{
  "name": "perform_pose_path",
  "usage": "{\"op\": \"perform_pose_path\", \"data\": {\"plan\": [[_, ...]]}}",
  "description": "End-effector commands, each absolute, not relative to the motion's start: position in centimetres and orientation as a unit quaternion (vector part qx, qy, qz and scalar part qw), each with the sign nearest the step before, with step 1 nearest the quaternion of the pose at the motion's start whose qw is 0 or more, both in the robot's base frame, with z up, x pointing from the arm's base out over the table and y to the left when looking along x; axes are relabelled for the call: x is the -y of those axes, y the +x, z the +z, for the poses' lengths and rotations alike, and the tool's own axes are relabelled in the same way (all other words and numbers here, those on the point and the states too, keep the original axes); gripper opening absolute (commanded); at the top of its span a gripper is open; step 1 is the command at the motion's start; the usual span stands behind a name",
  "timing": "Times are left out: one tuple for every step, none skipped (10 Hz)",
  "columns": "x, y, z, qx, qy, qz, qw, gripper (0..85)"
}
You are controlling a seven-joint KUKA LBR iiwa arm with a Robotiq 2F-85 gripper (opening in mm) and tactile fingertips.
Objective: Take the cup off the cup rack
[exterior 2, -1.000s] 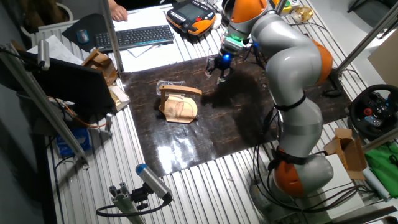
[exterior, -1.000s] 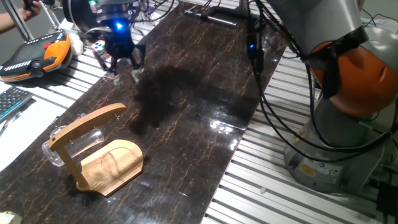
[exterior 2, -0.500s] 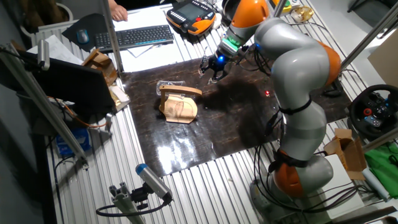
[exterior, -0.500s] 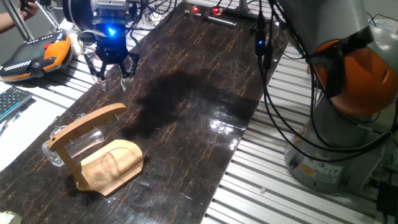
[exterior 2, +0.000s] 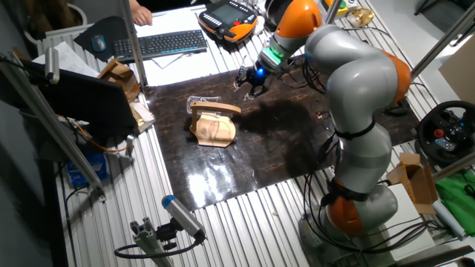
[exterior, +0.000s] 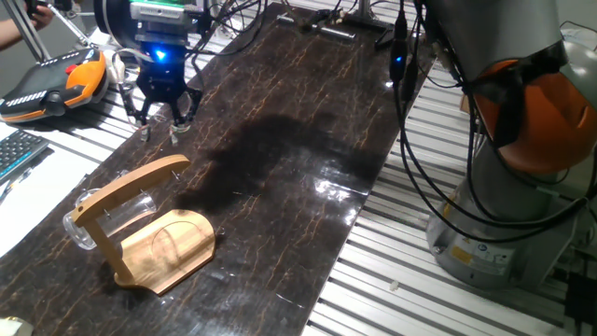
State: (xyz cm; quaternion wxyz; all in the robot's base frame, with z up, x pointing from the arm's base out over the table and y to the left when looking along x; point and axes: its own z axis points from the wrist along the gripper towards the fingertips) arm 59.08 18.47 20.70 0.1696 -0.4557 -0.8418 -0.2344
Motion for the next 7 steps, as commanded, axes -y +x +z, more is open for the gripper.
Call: {"op": "perform_pose_path", "data": {"plan": [[-18.8,59.2,20.7,0.775,-0.564,-0.252,0.136,44.3],[-18.9,59.3,20.6,0.775,-0.563,-0.252,0.138,44.3],[-19.0,59.6,20.4,0.773,-0.562,-0.256,0.142,44.3],[-19.3,59.7,20.3,0.772,-0.563,-0.258,0.142,44.3],[-19.6,59.9,20.1,0.772,-0.563,-0.258,0.142,44.3],[-19.9,60.0,20.0,0.772,-0.563,-0.258,0.143,44.3],[-20.1,60.1,20.0,0.771,-0.564,-0.258,0.143,44.3]]}}
